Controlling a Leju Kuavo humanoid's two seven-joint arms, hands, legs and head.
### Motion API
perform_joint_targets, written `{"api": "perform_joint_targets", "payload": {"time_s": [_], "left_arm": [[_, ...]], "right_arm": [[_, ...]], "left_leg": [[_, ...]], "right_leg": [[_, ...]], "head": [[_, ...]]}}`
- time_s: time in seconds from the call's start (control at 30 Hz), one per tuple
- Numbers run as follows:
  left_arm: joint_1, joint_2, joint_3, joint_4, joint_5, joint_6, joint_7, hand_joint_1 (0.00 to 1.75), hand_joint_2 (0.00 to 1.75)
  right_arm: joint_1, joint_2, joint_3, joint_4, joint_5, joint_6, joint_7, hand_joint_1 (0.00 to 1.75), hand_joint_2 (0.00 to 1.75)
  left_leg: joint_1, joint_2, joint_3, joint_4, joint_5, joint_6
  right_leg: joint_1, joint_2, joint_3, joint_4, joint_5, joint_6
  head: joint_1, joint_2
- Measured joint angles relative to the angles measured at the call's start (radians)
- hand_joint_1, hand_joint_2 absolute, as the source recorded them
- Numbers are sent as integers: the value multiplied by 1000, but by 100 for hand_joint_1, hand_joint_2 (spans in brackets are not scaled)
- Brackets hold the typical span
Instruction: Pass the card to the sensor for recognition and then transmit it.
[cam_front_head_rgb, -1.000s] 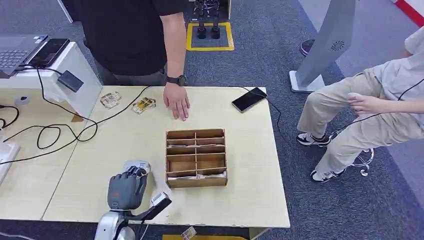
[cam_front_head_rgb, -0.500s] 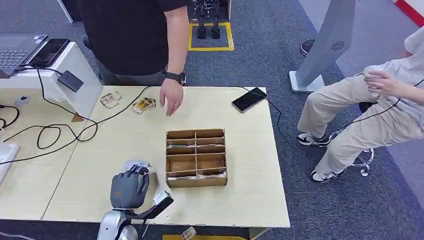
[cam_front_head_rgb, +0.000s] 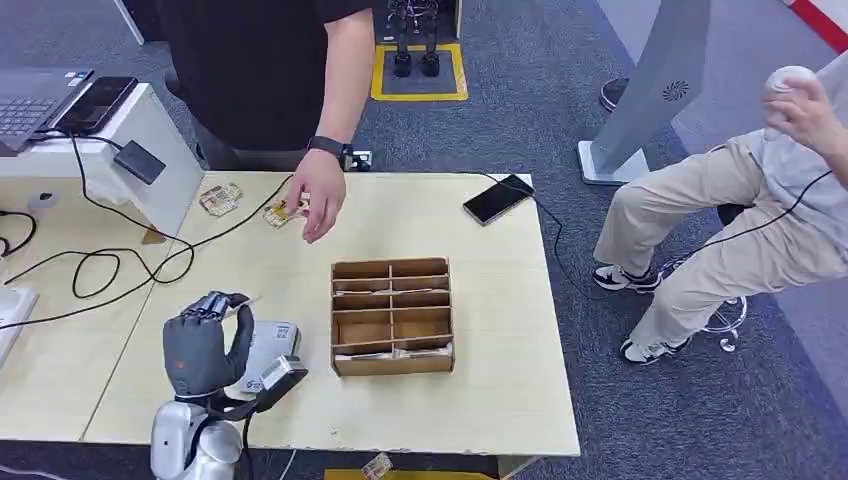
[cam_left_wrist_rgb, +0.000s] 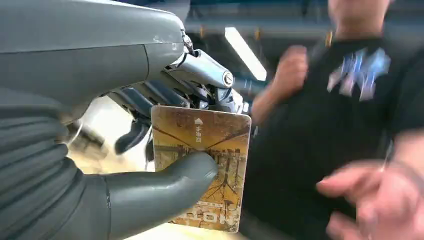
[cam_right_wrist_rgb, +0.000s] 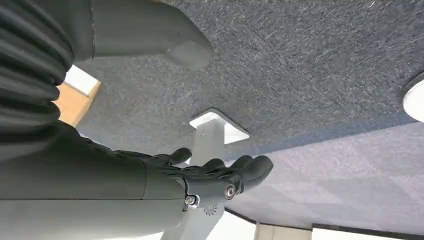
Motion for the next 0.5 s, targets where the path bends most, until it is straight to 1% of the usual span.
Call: {"api": "perform_joint_targets", "payload": {"time_s": [0.03,0.07,0.1,0.17,0.2,0.23,0.3,0.4,0.5], "left_arm": [[0,0,-11,-34,-2,0,0,145,175],[0,0,-23,-68,-2,-1,0,138,175],[0,1,-38,-101,-3,-1,-2,124,175],[-2,1,-62,-147,4,-2,-2,84,175],[-3,3,-79,-171,25,-2,-2,63,175],[-5,3,-92,-184,35,-3,-2,72,175],[-10,3,-109,-201,48,-3,-2,72,175],[-12,3,-114,-205,104,-6,0,72,175],[-12,3,-119,-206,116,-6,2,72,175]], "right_arm": [[0,0,0,0,2,0,-3,0,175],[0,0,0,0,7,0,-7,0,175],[0,0,0,0,8,0,-9,0,175],[0,0,0,0,10,0,-11,0,175],[0,0,0,0,12,0,-14,0,175],[0,0,0,0,16,0,-17,0,175],[-1,0,0,0,21,0,-21,0,175],[0,0,0,0,27,0,-21,0,175],[0,0,0,0,28,0,-21,0,175]], "left_leg": [[0,0,0,0,0,0],[0,0,0,0,0,0],[0,0,0,0,0,0],[0,0,0,0,0,0],[0,0,0,0,0,0],[0,0,0,0,0,0],[0,0,0,0,0,0],[0,1,0,0,0,0],[0,0,0,0,0,0]], "right_leg": [[0,0,0,0,0,0],[0,0,0,0,0,0],[0,0,0,0,0,0],[0,0,0,0,0,0],[0,0,0,0,0,0],[0,0,0,0,0,0],[0,0,0,0,0,0],[0,0,0,0,0,0],[0,0,-1,0,0,0]], "head": [[0,0],[0,0],[0,0],[0,0],[0,0],[0,0],[0,0],[0,0],[0,0]]}}
